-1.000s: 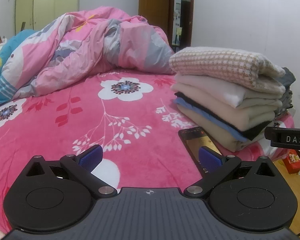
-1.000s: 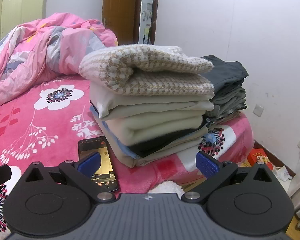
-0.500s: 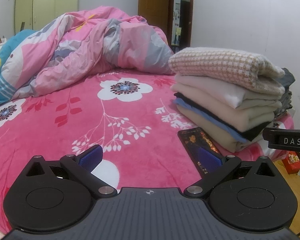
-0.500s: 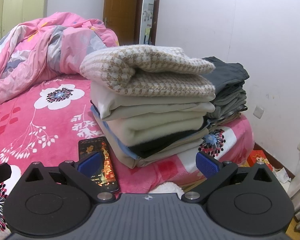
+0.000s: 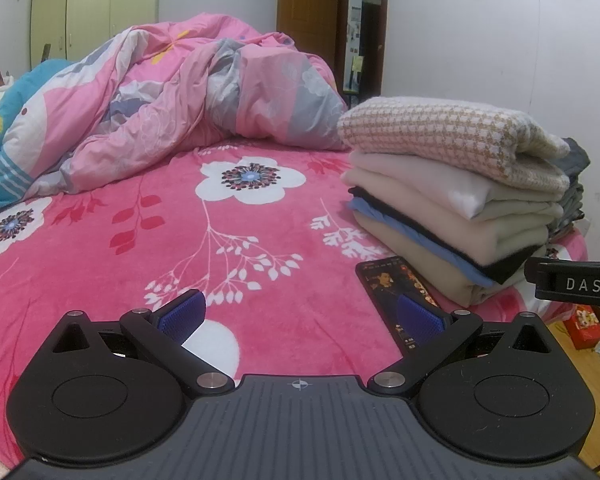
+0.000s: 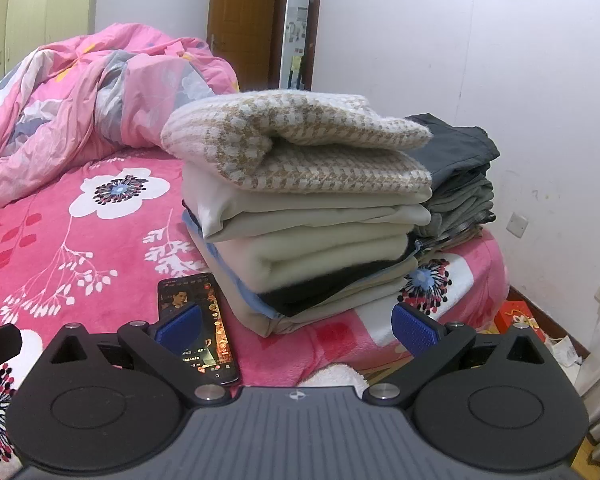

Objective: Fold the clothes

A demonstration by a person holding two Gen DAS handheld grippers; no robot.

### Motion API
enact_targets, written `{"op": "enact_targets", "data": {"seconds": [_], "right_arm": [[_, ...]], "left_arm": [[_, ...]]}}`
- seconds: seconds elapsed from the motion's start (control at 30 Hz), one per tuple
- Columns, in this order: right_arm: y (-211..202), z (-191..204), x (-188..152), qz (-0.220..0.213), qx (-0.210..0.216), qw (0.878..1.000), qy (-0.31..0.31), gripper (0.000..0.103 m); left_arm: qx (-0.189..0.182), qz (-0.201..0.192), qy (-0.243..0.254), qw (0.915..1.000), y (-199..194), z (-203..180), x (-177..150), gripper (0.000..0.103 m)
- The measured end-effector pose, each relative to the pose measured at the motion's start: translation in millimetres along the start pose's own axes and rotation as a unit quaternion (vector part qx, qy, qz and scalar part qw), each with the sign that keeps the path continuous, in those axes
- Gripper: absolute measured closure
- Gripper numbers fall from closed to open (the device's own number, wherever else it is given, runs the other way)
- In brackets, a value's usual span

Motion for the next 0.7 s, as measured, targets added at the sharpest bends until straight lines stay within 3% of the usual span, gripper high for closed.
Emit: {"op": "enact_targets", "data": {"seconds": [0.7], "right_arm": [[0.9, 1.7, -2.2, 0.004, 0.001, 1.000, 0.000, 0.000]], "left_arm": [[-0.001, 0.005, -0.001, 1.0000, 0.6, 2.9, -2.0, 0.000]]}}
Point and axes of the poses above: each gripper's, at about its wrist camera, not at the fingertips, and y roughly the way its jaws point, z to its left, x to its top, the point moved 5 cm from there along y, roughly the way its jaws point, and after that the axes turned 4 degrees about -z, right-handed, at the moved point
